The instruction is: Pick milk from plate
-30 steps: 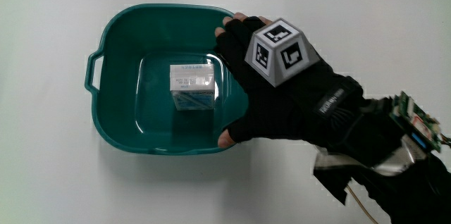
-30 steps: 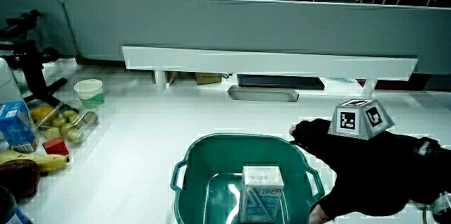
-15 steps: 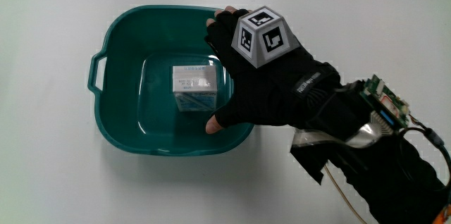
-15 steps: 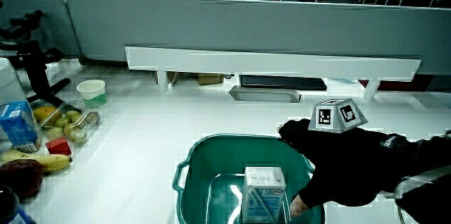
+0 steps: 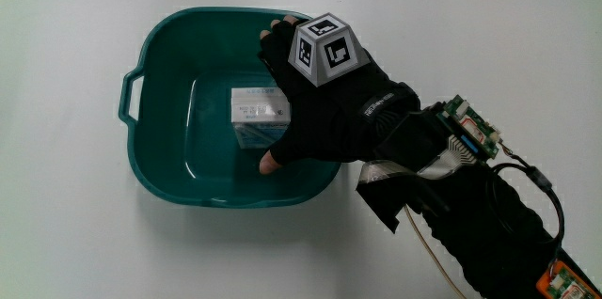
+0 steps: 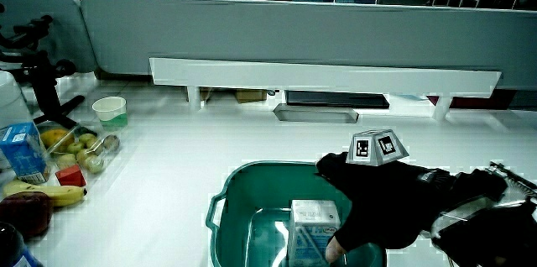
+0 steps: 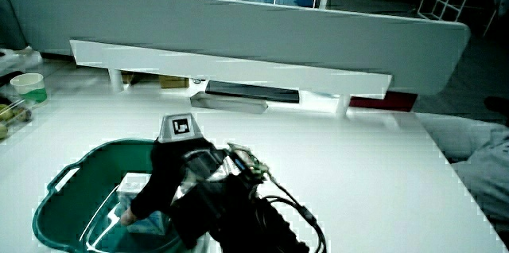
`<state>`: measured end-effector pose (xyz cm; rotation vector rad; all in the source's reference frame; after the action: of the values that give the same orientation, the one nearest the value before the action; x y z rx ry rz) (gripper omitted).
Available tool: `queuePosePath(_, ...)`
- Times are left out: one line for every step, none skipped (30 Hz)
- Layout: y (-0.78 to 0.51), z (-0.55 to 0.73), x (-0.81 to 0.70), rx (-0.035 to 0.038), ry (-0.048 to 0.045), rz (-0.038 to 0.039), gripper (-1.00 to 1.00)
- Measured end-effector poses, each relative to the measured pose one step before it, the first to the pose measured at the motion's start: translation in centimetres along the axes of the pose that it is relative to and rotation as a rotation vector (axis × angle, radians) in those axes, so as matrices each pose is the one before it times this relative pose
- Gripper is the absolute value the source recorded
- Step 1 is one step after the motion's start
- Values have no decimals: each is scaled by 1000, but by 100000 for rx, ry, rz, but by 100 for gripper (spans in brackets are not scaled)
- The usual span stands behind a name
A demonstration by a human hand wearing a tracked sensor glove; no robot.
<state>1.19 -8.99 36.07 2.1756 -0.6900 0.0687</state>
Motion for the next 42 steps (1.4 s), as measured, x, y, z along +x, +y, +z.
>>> queuePosePath(147,-97,-33,123,164,-32,0)
queuePosePath(202,-174,19,-540,-327,171,0)
queuePosePath(165,-126,64,350,114,-1021,0)
queuePosePath(33,-15,-56,33,1082,1488,0)
queuePosePath(142,-81,26,635,-1126,-1093,0)
queuePosePath(20,-30,-32,-782,1468,1572,0)
queuePosePath(50,-49,38,623,-337,-486,0)
queuePosePath(46,-25,23,921,-570,-808,0)
queuePosePath(-6,18,-8,231,590,619,0)
queuePosePath(26,-21,24,-237,962,1249,0)
queuePosePath(-133,74,-14,1161,93,-55,2)
queuePosePath(31,-52,67,-114,448,702,5)
queuePosePath(97,-88,135,562,7,-823,7)
queuePosePath(-57,45,11,737,1296,940,9)
queuePosePath(-1,9,5,1299,-687,202,12)
queuePosePath(-2,-18,37,725,211,430,14)
queuePosePath(-48,51,49,823,1013,561,16)
queuePosePath(-23,51,14,345,713,142,19)
queuePosePath(12,22,-24,926,-495,295,21)
queuePosePath(-24,57,-42,71,257,522,23)
queuePosePath(63,-40,77,-187,335,283,26)
queuePosePath(-15,35,66,1115,384,-545,28)
queuePosePath(-54,77,-27,598,-95,249,30)
queuePosePath(-8,28,5,-453,862,1134,33)
queuePosePath(73,-51,104,454,629,-138,35)
queuePosePath(-18,23,-18,-46,-20,199,37)
queuePosePath(-54,66,-37,687,-257,355,40)
queuePosePath(106,-65,124,24,1180,1,42)
queuePosePath(-34,33,15,153,217,104,44)
queuePosePath(-47,63,-37,815,-518,289,47)
queuePosePath(70,-6,26,-274,-267,-202,49)
queuePosePath(-56,56,-13,682,918,482,51)
queuePosePath(-18,38,-21,311,856,665,53)
queuePosePath(71,-54,-11,-846,-945,-7,56)
queuePosePath(-2,3,-17,205,201,598,58)
queuePosePath(69,-41,36,-392,-56,-493,60)
queuePosePath(-82,68,-86,1147,35,430,63)
queuePosePath(157,-114,102,-737,-544,-723,65)
queuePosePath(21,-16,12,-366,725,152,67)
queuePosePath(14,-31,-42,-695,71,1100,70)
queuePosePath(12,-4,-6,689,-1167,-1161,72)
queuePosePath(-69,55,-92,286,1002,1692,74)
